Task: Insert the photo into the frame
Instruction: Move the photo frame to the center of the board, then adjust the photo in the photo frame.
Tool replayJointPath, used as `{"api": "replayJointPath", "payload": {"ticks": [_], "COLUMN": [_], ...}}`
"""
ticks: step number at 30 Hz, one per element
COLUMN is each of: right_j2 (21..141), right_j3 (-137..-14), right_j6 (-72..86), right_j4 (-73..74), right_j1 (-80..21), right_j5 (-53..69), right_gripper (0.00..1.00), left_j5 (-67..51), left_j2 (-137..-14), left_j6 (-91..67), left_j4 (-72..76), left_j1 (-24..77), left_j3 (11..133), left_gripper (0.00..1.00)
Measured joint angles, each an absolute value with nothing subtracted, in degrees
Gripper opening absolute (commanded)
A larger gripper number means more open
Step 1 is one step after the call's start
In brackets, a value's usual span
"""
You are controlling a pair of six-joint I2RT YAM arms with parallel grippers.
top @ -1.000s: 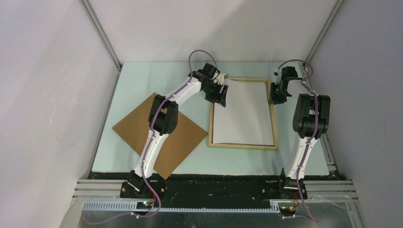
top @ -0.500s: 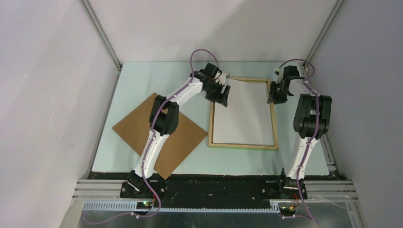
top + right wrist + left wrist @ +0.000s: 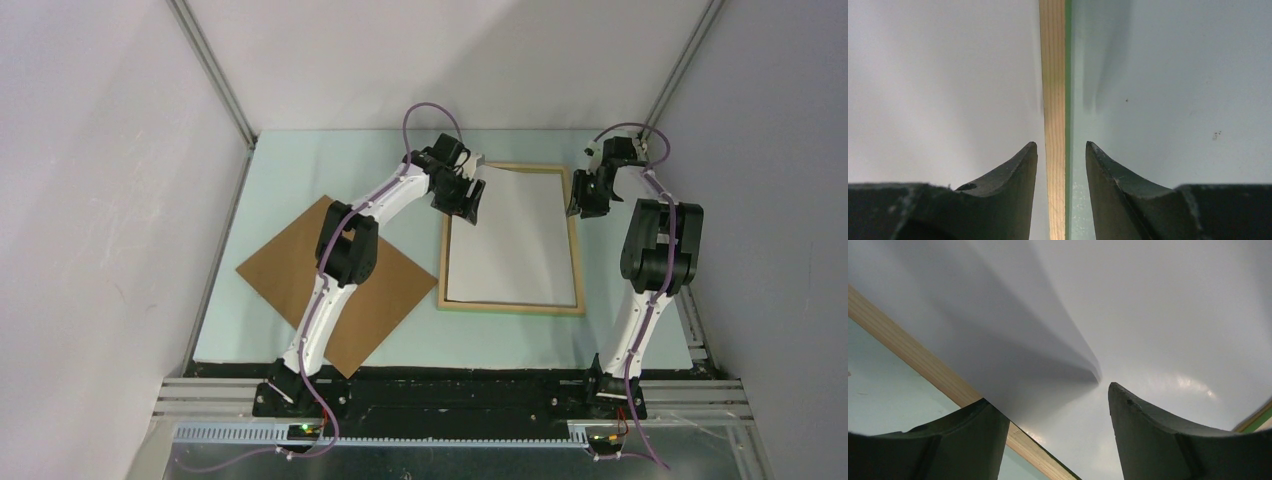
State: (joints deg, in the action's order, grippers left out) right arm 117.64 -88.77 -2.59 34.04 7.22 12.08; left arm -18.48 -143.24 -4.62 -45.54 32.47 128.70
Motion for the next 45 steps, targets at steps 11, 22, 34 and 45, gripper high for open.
{"api": "replayJointPath", "payload": {"ticks": [11, 22, 34, 45], "right_j2": [117.4, 117.4, 117.4, 115.0], "right_j3": [-88.8, -88.8, -88.8, -87.4], "right_j6": [-2.6, -2.6, -2.6, -2.7], "right_j4": [34.2, 34.5, 34.5, 33.8], "right_j1": [7.3, 7.3, 6.8, 5.2], "right_j5": [12.5, 12.6, 13.0, 14.7], "right_gripper": [0.46, 0.46, 0.46, 0.52], "left_j5": [-15.5, -13.4, -10.1, -6.1], "left_j2": [-142.7, -140.3, -135.5, -128.7], "left_j6": [-4.7, -4.6, -4.5, -3.9], "left_j4": [-45.5, -45.5, -46.2, -46.6], "left_j1": [32.6, 32.6, 32.1, 32.0], "left_j3": [128.2, 125.1, 121.3, 114.8], "left_gripper": [0.79, 0.88, 0.91, 0.96]}}
